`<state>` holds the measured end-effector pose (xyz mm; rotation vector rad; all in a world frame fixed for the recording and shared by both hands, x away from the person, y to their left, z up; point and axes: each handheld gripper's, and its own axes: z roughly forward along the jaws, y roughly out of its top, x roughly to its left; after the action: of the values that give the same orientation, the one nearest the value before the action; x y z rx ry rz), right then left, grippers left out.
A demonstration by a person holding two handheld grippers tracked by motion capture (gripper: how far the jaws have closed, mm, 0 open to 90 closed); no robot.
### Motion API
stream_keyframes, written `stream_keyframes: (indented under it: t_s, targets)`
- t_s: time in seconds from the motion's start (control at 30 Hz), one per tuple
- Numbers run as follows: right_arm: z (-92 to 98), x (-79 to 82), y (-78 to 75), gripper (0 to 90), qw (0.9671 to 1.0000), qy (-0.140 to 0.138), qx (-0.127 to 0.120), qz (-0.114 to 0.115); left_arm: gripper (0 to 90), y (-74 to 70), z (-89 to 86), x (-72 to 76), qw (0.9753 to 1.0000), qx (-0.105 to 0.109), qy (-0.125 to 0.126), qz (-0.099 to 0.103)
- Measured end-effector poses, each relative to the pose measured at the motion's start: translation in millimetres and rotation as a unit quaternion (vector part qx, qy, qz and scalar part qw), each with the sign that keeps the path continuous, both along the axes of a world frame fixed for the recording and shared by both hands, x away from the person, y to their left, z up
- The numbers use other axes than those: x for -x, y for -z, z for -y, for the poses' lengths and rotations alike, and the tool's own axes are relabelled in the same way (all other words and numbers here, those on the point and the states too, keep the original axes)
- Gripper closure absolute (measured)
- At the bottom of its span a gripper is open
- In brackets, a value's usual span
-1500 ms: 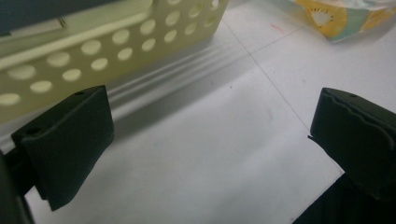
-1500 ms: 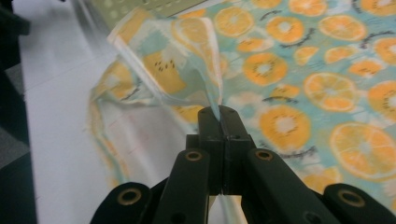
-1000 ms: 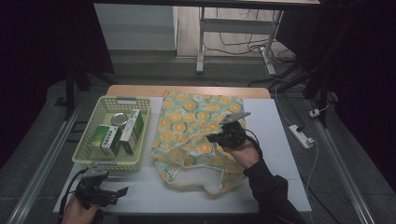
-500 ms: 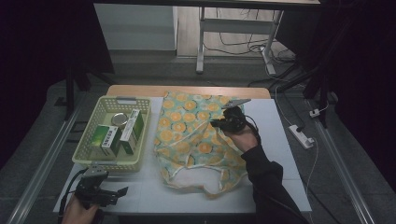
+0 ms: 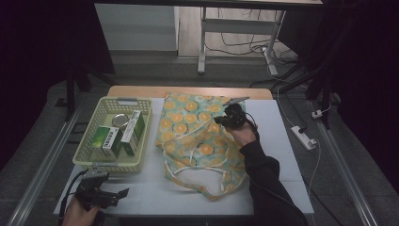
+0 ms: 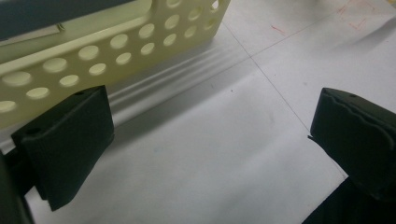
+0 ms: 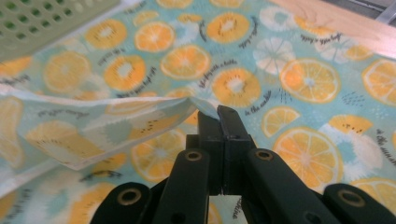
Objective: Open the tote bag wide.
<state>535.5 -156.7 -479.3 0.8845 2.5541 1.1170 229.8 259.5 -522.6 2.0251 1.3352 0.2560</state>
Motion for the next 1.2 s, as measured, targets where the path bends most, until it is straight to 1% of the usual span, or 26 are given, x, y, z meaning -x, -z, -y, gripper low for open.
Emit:
stream_keyframes:
  t_s: [0.03,0.1,0.2,0.33,0.4,0.47,0.53,0.57,0.63,0.67,0.7,0.77,0.87,0.9,0.93,1.0,1.07,1.2]
  targets:
    - [-0.7,-0.7,6.0,89.7,1.0,-0.002,0.009,0.0,0.0,0.0,-0.1,0.0,1.0,0.0,0.0,0.0]
    - [-1.8,-1.9,16.3,89.6,0.9997,-0.004,0.023,-0.008,0.0,0.0,0.0,0.1,1.0,0.0,0.0,0.0]
    - [-2.3,-2.2,27.8,89.6,0.999,-0.009,0.043,-0.012,0.0,-0.2,0.2,0.2,1.0,-0.001,0.001,0.001]
    - [0.4,-2.7,35.6,89.2,0.9985,-0.01,0.051,-0.017,0.0,-0.1,0.1,0.4,1.0,0.0,0.001,0.002]
    - [2.1,-3.5,38.1,86.7,0.9982,-0.008,0.054,-0.023,0.0,-0.2,0.1,0.5,1.0,0.0,0.001,0.002]
    - [4.7,-3.5,37.1,79.5,0.9984,-0.003,0.048,-0.029,0.0,-0.3,-0.1,0.6,1.0,0.001,0.001,0.003]
    - [6.7,-3.2,33.1,69.1,0.9986,-0.007,0.036,-0.038,0.0,-0.2,-0.2,0.6,1.0,0.001,-0.001,0.002]
    - [7.5,-2.4,29.8,65.7,0.9987,-0.007,0.031,-0.04,0.0,-0.2,-0.3,0.5,1.0,0.001,-0.001,0.002]
    - [9.4,1.8,23.1,58.7,0.9994,-0.008,0.019,-0.03,0.0,-0.2,-0.2,0.6,1.0,0.001,-0.001,0.002]
    - [9.9,3.9,20.4,53.8,0.9993,-0.01,0.013,-0.032,0.0,-0.3,-0.1,0.7,1.0,0.0,-0.001,0.002]
    - [10.1,7.2,17.4,50.6,0.9993,-0.013,0.012,-0.032,0.0,-0.3,-0.1,0.6,1.0,0.0,0.0,0.003]
    - [10.6,12.8,12.9,44.7,0.9996,-0.016,0.01,-0.022,0.0,-0.3,0.1,0.7,1.0,0.0,0.0,0.002]
    - [9.7,20.3,6.9,34.5,0.9993,-0.026,-0.001,-0.026,0.0,-0.4,0.1,0.9,1.0,0.0,-0.001,0.003]
    - [8.8,23.0,5.4,30.8,0.9992,-0.031,-0.003,-0.027,0.0,-0.3,-0.1,0.8,1.0,0.001,-0.002,0.003]
    - [7.9,25.8,4.4,27.4,0.9988,-0.036,-0.003,-0.033,0.0,-0.3,-0.2,0.7,1.0,0.001,-0.002,0.002]
    - [6.3,31.7,3.2,24.7,0.9982,-0.044,-0.003,-0.04,0.0,-0.4,-0.4,0.8,1.0,0.002,-0.002,0.003]
    - [4.5,39.2,2.7,18.2,0.9977,-0.052,-0.002,-0.043,0.0,-0.5,-0.4,1.0,1.0,0.002,-0.002,0.003]
    - [1.0,54.7,4.9,9.9,0.9967,-0.062,0.005,-0.053,0.0,-0.4,-0.4,1.1,1.0,0.002,-0.002,0.003]
